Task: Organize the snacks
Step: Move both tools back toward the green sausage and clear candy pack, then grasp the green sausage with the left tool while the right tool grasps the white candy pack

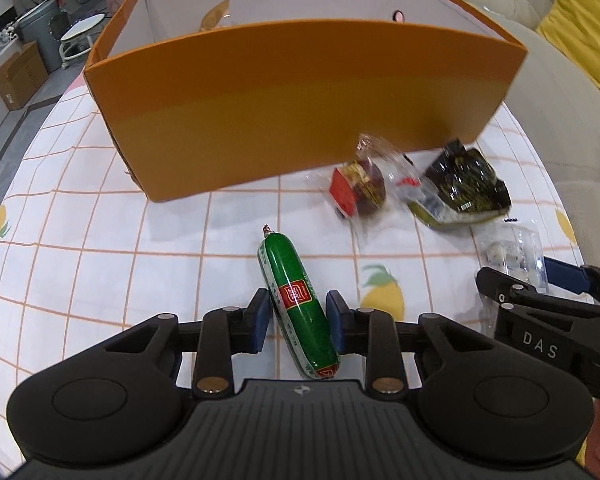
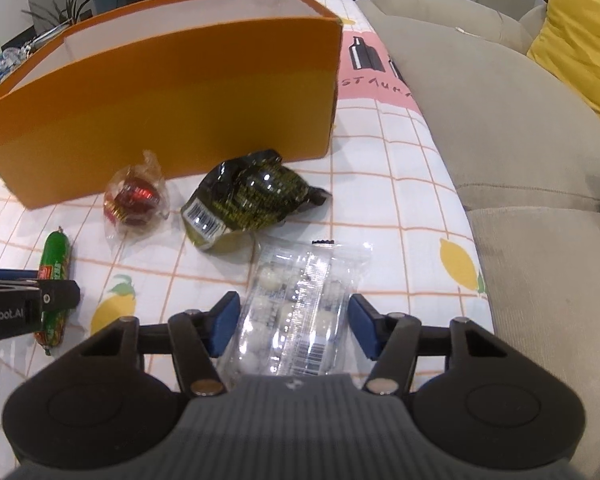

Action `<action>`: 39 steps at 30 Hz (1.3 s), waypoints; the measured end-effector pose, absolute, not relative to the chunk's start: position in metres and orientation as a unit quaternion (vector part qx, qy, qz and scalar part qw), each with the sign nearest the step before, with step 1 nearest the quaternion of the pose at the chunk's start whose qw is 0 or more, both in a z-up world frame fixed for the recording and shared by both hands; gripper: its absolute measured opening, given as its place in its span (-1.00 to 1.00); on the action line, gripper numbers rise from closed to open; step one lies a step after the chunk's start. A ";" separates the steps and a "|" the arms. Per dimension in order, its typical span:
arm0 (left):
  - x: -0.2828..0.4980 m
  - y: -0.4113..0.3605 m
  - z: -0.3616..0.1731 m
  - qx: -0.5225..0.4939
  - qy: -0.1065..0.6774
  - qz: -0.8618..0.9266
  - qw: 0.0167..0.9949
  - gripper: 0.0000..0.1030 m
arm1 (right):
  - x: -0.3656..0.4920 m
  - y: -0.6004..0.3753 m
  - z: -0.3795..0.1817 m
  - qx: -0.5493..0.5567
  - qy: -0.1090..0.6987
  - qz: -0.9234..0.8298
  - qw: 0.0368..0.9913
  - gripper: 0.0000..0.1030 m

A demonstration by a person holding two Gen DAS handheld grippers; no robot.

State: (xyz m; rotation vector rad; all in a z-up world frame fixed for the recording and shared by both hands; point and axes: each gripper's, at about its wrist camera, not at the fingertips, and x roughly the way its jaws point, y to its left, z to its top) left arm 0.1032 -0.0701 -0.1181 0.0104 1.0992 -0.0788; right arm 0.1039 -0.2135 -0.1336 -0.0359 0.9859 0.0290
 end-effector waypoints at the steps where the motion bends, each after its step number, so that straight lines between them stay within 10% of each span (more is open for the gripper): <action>1: 0.101 -0.071 -0.118 0.007 0.523 -0.039 0.852 -0.36 | 0.102 -0.213 -0.133 -0.019 0.476 0.016 0.879 0.11; 39: 0.072 -0.066 -0.010 -0.044 0.393 -0.108 0.912 -0.48 | 0.059 -0.216 -0.025 0.075 0.403 0.087 0.908 0.02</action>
